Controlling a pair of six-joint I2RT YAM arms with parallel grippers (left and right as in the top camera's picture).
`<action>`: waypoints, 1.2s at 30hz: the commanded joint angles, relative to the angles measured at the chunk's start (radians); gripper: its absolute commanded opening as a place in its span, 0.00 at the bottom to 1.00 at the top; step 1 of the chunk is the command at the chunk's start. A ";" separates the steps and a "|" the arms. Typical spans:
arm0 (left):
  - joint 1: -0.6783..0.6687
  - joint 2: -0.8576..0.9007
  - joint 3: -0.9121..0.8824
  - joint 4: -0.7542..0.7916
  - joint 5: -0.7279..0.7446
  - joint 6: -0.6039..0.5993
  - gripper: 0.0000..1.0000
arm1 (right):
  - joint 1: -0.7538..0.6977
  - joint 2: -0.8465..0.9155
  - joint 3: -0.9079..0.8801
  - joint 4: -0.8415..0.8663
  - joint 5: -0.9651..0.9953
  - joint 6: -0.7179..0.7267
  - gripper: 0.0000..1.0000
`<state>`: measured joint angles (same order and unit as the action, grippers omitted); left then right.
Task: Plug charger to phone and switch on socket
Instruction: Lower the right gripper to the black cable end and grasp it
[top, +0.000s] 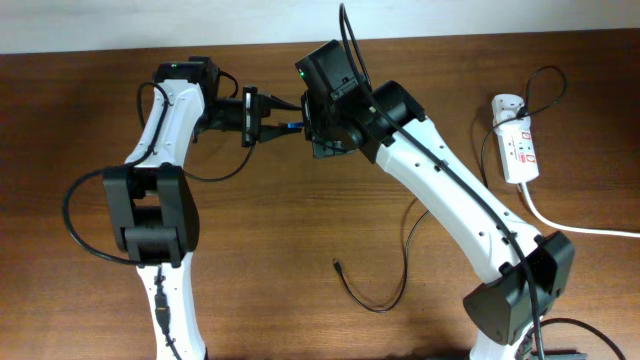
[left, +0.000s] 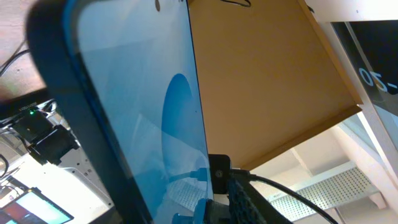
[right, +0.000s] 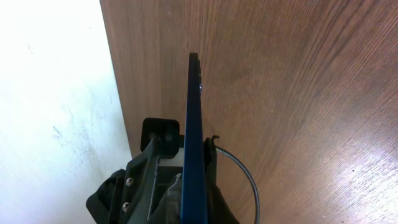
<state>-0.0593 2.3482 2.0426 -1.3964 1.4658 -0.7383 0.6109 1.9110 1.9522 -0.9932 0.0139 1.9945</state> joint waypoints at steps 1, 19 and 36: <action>0.003 -0.005 0.017 0.002 0.003 0.005 0.31 | 0.006 -0.040 0.016 0.010 0.010 0.004 0.04; 0.003 -0.005 0.017 0.151 -0.192 0.275 0.00 | -0.182 -0.128 0.017 -0.027 -0.345 -1.284 0.75; 0.007 -0.334 0.018 0.181 -0.769 0.915 0.00 | -0.095 -0.130 -0.443 -0.365 -0.428 -1.933 0.75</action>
<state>-0.0597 2.1342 2.0430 -1.2404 1.0054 0.2928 0.5087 1.7878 1.5909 -1.4242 -0.4168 -0.0193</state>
